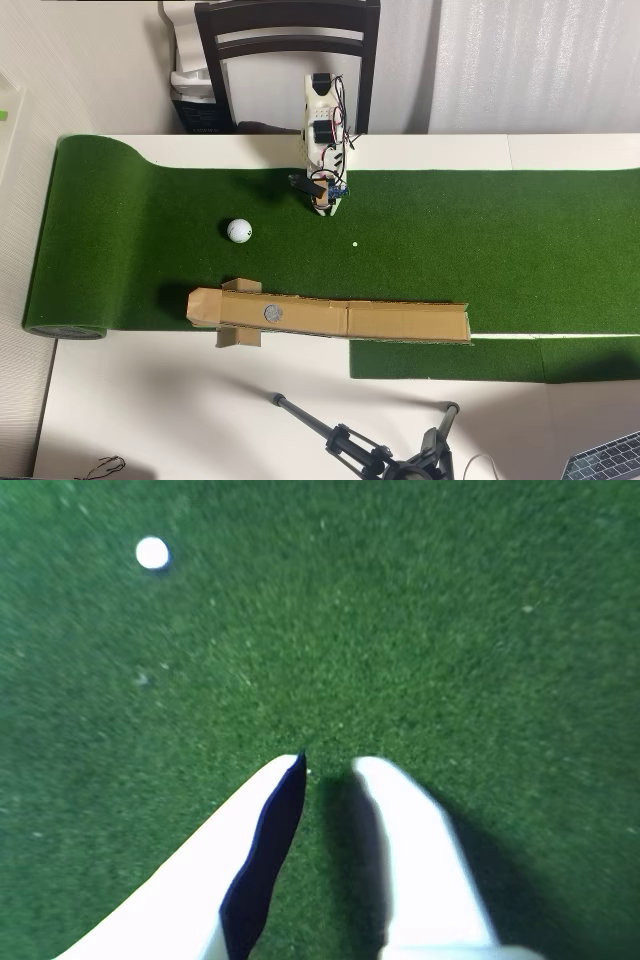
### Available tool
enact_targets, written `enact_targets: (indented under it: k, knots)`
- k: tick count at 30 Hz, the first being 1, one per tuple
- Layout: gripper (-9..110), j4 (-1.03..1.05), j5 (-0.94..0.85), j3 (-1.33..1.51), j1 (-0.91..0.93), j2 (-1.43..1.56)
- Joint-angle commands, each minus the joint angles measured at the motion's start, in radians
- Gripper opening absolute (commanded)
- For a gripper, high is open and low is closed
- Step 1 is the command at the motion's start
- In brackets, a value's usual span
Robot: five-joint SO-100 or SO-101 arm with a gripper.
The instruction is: Pick up the golf ball and place it on the gray mark at the back.
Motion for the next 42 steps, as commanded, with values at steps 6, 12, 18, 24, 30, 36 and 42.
enact_targets:
  k: [6, 12, 18, 24, 30, 36, 42]
  knots:
    - [21, 0.043, -0.041, -0.382, 0.130, -0.221]
    - [25, 0.043, -0.143, -0.643, 0.186, -0.503]
    - [37, 0.043, -0.255, -0.904, 0.201, -0.793]
    - [37, 0.044, -0.330, -1.127, 0.189, -1.042]
    - [37, 0.135, -0.354, -1.302, 0.201, -1.215]
    - [38, 0.169, -0.465, -1.355, 0.276, -1.227]
    - [38, 0.215, -0.531, -1.384, 0.408, -1.244]
